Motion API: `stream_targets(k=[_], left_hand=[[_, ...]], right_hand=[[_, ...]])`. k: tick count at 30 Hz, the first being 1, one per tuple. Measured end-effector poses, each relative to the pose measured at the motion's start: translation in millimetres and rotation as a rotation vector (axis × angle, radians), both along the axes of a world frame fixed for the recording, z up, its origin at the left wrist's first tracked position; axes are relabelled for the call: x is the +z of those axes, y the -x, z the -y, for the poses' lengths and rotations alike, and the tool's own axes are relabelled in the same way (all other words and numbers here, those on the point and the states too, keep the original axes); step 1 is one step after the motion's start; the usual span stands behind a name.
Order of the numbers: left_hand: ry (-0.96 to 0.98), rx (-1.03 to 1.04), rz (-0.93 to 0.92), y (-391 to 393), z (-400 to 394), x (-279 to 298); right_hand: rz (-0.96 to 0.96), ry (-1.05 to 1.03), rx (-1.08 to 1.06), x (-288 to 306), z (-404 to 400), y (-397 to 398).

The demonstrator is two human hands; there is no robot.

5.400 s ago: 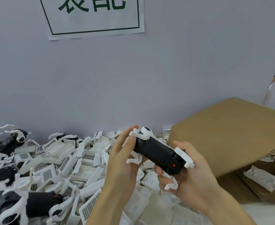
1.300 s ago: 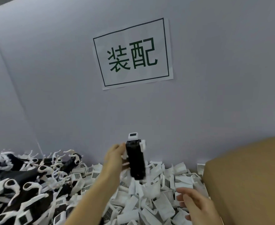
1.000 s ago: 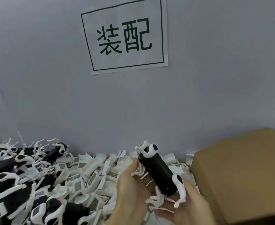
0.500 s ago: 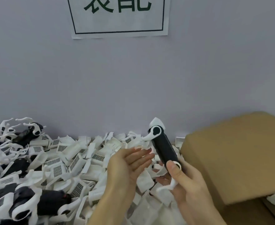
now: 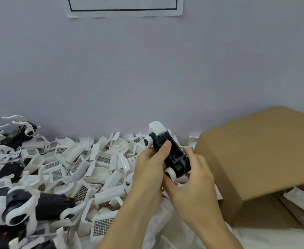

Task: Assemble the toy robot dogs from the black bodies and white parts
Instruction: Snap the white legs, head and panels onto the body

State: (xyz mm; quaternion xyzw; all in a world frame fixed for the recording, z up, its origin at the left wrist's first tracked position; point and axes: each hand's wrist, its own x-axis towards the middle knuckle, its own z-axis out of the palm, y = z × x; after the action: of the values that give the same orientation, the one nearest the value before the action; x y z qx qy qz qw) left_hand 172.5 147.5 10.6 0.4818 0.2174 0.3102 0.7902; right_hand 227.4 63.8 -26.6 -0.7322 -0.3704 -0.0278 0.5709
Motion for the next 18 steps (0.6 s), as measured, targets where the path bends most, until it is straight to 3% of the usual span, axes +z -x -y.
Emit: stream_targets(k=[13, 18], left_hand=[[-0.137, -0.038, 0.035, -0.5, -0.7, 1.2], [-0.263, -0.027, 0.014, 1.2, -4.4, -3.0]], right_hand=[[-0.028, -0.101, 0.039, 10.6, 8.4, -3.4], [-0.112, -0.029, 0.261, 7.3, 8.8, -10.8]])
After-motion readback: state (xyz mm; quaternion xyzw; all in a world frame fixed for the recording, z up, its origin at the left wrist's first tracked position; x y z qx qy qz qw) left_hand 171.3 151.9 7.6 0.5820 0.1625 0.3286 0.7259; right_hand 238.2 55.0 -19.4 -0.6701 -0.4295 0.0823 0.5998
